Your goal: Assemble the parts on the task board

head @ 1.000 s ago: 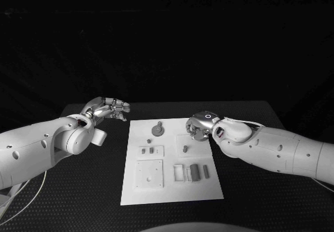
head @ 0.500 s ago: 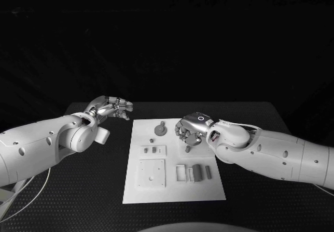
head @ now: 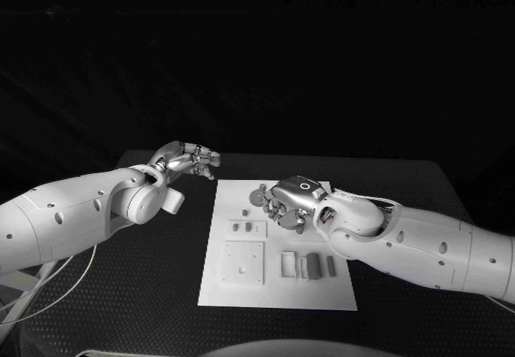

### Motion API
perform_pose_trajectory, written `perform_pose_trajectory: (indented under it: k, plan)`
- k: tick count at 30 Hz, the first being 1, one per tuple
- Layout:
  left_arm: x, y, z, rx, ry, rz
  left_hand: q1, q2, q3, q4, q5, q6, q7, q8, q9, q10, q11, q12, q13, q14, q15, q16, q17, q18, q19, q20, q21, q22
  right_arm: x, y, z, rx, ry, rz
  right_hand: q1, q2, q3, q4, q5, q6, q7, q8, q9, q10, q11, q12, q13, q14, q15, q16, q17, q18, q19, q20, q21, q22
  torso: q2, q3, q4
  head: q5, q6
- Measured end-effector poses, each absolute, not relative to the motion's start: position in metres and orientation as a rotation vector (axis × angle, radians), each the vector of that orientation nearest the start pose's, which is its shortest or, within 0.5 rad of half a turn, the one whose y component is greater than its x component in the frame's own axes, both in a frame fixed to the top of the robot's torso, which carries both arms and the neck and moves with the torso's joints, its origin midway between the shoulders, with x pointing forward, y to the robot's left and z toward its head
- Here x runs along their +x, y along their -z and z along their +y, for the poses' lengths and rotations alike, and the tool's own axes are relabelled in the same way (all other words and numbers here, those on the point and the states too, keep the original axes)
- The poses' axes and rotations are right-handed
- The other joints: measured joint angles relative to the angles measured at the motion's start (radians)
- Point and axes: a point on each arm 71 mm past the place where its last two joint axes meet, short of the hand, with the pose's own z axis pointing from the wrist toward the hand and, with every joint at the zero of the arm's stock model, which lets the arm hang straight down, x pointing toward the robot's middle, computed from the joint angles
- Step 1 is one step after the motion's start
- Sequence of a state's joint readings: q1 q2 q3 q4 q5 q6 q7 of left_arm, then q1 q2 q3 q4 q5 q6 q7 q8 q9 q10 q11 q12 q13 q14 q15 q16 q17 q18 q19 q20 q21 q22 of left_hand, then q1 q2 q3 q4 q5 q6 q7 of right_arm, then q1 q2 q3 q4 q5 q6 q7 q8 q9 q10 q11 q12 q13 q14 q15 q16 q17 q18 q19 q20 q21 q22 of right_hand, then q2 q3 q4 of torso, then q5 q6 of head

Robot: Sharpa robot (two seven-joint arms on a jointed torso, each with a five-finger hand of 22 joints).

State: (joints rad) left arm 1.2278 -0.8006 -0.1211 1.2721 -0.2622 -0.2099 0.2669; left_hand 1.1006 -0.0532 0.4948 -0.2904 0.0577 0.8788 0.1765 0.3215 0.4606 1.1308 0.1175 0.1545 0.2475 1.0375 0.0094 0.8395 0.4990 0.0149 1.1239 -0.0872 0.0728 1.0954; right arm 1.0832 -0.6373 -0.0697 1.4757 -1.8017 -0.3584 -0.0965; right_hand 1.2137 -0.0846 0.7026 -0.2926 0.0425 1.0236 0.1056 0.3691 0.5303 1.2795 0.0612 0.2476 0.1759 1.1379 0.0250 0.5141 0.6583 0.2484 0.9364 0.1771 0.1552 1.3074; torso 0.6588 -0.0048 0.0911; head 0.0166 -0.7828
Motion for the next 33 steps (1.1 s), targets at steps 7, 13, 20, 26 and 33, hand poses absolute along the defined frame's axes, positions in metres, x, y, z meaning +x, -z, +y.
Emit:
perform_pose_trajectory:
  k: [7,13,20,26,33]
  plan:
    - [0.524,0.212,0.258,-0.909,1.250,1.628,0.000,0.000,0.000,0.000,0.000,0.000,0.000,0.000,0.000,0.000,0.000,0.000,0.000,0.000,0.000,0.000,0.001,0.000,0.000,0.000,0.000,-0.001,0.443,0.253,-0.087,-0.541,-0.731,1.585,0.000,0.000,0.000,0.000,0.000,0.000,0.000,0.000,0.001,0.000,0.000,0.000,0.000,0.000,0.000,0.000,0.001,0.000,0.000,0.000,0.000,0.000,0.000,0.0007,0.0014,0.033,-0.012]
    - [0.524,0.212,0.257,-0.908,1.252,1.629,0.000,0.000,0.000,0.000,0.000,0.000,0.000,0.000,0.000,0.000,0.000,0.000,0.000,0.000,0.000,0.000,0.001,0.000,0.000,0.000,0.000,-0.002,0.436,0.267,-0.080,-0.551,-0.745,1.608,0.000,0.000,0.000,0.000,0.000,0.000,0.000,0.000,0.001,0.000,0.000,0.000,0.001,0.000,0.000,0.000,0.001,0.000,0.000,0.000,0.000,0.000,0.000,0.0013,0.0014,0.060,-0.024]
    - [0.523,0.212,0.256,-0.907,1.254,1.631,0.000,0.000,0.000,0.000,0.000,0.000,0.000,0.000,0.000,0.000,0.000,0.000,0.000,0.000,0.000,0.000,0.002,0.000,0.000,0.000,0.000,-0.002,0.427,0.283,-0.074,-0.558,-0.763,1.634,0.000,0.000,0.000,0.000,0.000,0.000,0.000,0.000,0.004,0.000,0.000,0.000,0.002,0.000,0.000,0.000,0.002,0.000,0.000,0.000,0.000,0.000,0.000,0.0013,0.0008,0.077,-0.034]
    - [0.523,0.212,0.255,-0.907,1.256,1.633,0.000,0.000,0.000,0.000,0.000,0.000,0.000,0.000,0.000,0.000,0.000,0.000,0.000,0.000,0.000,0.000,0.002,0.000,0.000,0.000,0.000,-0.003,0.424,0.288,-0.073,-0.570,-0.765,1.644,0.000,0.000,0.000,0.000,0.000,0.000,0.000,0.000,0.004,0.000,0.000,0.000,0.002,0.000,0.000,0.000,0.002,0.000,0.000,0.000,0.000,0.000,0.000,0.0013,0.0020,0.092,-0.043]
    - [0.523,0.212,0.255,-0.907,1.256,1.634,0.000,0.000,0.000,0.000,0.000,0.000,0.000,0.000,0.000,0.000,0.000,0.000,-0.001,0.000,0.000,0.000,0.003,0.000,0.000,0.000,0.000,-0.003,0.420,0.292,-0.071,-0.577,-0.774,1.654,0.000,0.000,0.000,0.000,0.000,0.000,0.000,-0.001,0.004,0.000,0.000,0.000,0.004,0.000,0.000,0.000,0.003,0.000,0.000,0.000,0.000,0.000,0.000,-0.0001,0.0008,0.121,-0.053]
